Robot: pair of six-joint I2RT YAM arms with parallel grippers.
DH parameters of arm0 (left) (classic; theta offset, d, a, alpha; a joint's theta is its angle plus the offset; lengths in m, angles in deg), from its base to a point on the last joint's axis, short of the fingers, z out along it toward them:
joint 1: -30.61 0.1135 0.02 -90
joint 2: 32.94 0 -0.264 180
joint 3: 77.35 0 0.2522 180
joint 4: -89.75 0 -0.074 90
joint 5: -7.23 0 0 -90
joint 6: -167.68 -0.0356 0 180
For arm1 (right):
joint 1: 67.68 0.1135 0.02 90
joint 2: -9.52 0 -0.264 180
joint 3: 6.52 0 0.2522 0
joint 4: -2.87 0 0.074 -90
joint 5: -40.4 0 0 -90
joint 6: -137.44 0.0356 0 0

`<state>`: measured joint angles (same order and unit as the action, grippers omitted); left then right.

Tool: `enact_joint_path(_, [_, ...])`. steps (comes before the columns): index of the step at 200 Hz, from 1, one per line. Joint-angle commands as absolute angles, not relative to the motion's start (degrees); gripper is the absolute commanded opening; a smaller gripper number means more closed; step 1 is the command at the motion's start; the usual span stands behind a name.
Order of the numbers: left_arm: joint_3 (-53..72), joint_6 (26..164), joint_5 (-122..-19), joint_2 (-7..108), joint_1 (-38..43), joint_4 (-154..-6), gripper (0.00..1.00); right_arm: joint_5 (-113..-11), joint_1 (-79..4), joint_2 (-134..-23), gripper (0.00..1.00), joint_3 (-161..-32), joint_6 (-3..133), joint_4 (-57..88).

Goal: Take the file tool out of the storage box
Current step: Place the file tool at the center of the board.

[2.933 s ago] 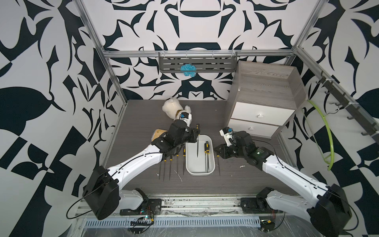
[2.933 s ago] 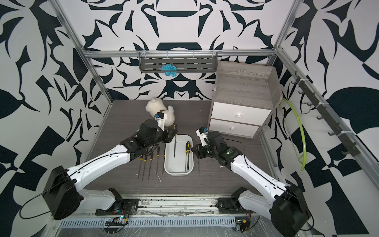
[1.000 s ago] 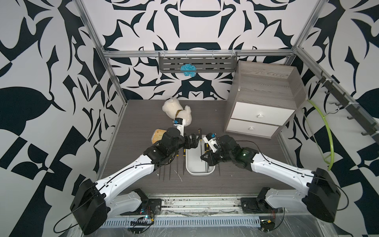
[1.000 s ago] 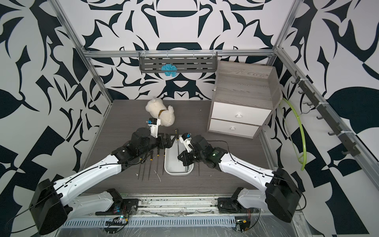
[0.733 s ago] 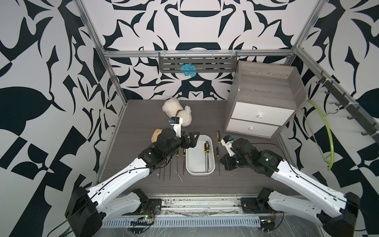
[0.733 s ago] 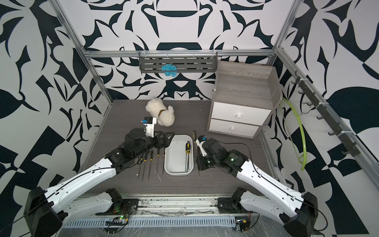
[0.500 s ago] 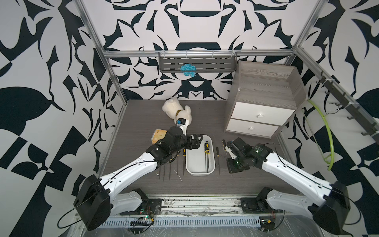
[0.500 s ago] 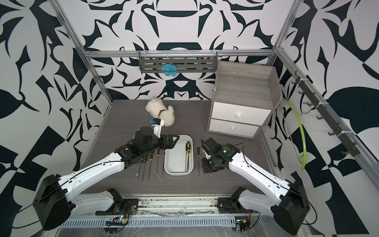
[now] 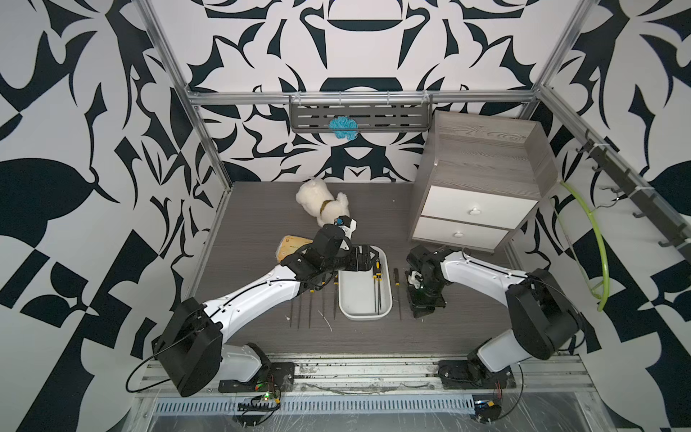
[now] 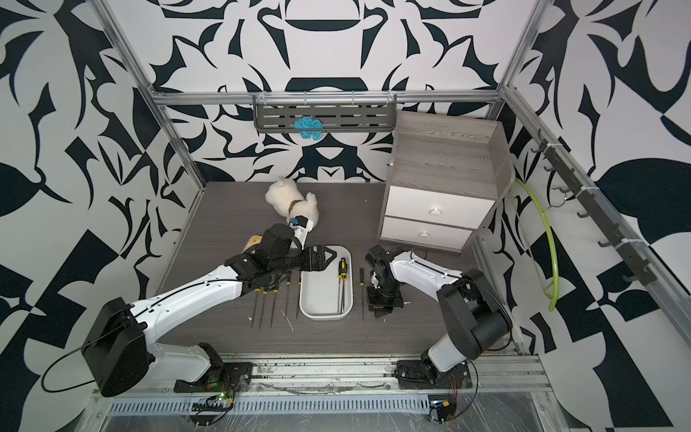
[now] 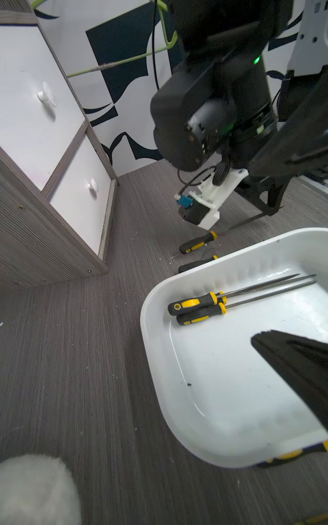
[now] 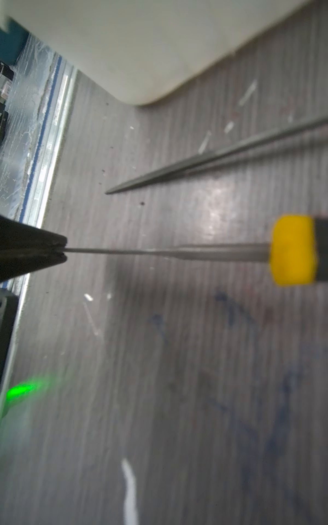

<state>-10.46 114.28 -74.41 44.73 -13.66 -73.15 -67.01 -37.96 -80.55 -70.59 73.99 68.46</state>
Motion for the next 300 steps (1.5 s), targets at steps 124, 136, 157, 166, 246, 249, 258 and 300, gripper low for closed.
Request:
enact_joint_path(124, [-1.4,112.3,-72.0,55.8,-14.9,-61.7,0.84,-64.3,-40.9,-82.5,0.05,-71.4,70.9,65.2])
enact_joint_path(136, [-0.6,112.4,-71.4,57.2,-14.9,-61.2,0.79,-63.9,-41.0,-82.9,0.06,-71.2,70.4,65.3])
enact_joint_path(157, [0.4,112.3,-70.5,59.4,-14.9,-61.0,0.74,-63.8,-41.0,-83.3,0.10,-71.0,70.0,65.2])
enact_joint_path(166, [0.7,112.3,-70.3,60.1,-14.9,-61.0,0.73,-63.5,-41.0,-83.2,0.11,-70.9,70.0,65.2])
enact_joint_path(246, [2.4,112.1,-71.7,63.8,-15.2,-59.5,0.73,-62.5,-41.0,-81.3,0.15,-70.4,69.6,65.1])
enact_joint_path(249, [2.5,112.1,-71.9,64.0,-15.4,-59.5,0.72,-62.4,-41.0,-80.9,0.15,-70.4,69.7,65.2])
enact_joint_path(258, [2.9,112.0,-72.6,64.8,-15.7,-59.4,0.68,-62.3,-41.0,-79.1,0.16,-70.5,69.8,65.2])
enact_joint_path(300, [6.9,110.9,-77.5,69.9,-17.4,-55.7,0.57,-60.2,-41.0,-66.8,0.18,-71.2,71.9,66.6])
